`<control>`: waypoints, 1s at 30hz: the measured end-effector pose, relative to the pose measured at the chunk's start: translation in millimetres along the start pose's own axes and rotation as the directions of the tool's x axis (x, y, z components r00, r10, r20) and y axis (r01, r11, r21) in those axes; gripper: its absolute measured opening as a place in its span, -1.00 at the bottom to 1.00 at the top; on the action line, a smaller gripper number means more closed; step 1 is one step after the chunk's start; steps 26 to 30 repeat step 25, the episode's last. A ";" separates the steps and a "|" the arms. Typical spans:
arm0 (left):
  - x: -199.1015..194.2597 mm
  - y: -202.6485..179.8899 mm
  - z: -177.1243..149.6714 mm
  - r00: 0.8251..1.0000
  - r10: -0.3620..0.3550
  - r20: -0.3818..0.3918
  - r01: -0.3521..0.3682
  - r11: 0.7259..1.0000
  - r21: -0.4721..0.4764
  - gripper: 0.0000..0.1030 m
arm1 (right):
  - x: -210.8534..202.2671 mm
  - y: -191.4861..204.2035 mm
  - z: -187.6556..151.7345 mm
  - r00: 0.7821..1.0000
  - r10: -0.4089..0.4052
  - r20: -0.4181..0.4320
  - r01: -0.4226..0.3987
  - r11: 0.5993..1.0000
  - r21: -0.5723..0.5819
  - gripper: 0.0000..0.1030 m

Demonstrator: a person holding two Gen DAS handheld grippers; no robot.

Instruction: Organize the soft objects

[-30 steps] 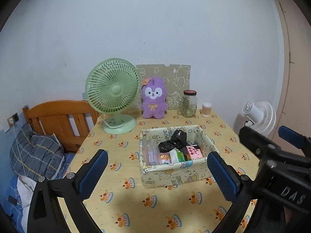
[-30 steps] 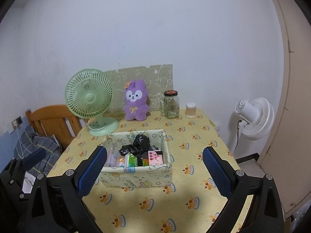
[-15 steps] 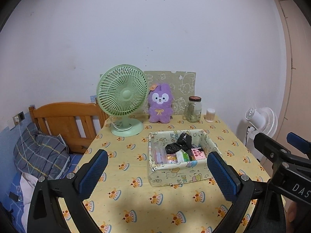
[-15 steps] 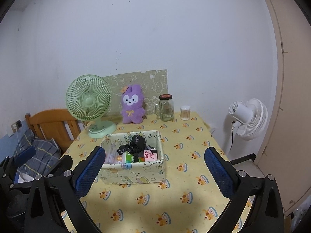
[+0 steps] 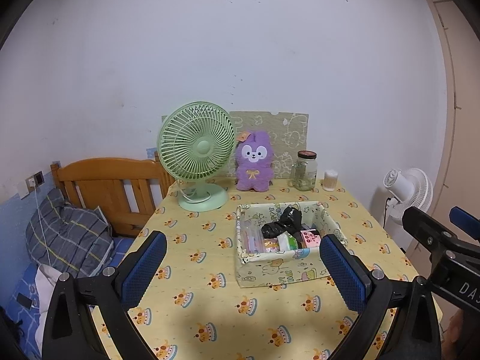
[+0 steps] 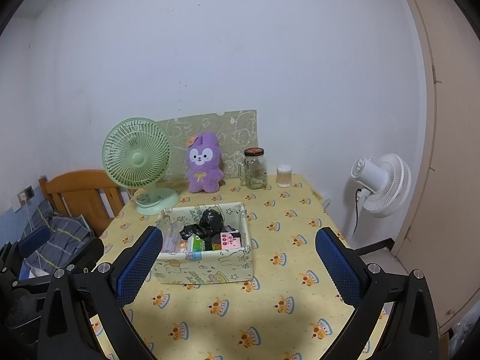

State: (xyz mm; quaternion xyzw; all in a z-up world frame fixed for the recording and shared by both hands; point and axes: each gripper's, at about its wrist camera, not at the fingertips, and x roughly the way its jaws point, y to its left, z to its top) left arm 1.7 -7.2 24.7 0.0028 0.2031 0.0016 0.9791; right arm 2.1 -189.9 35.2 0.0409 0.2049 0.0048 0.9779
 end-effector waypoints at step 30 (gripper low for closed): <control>1.6 3.9 1.1 1.000 0.001 -0.008 -0.001 1.000 -0.013 1.00 | 1.1 -0.3 -0.5 1.000 -0.012 -0.010 0.012 1.000 -0.003 0.99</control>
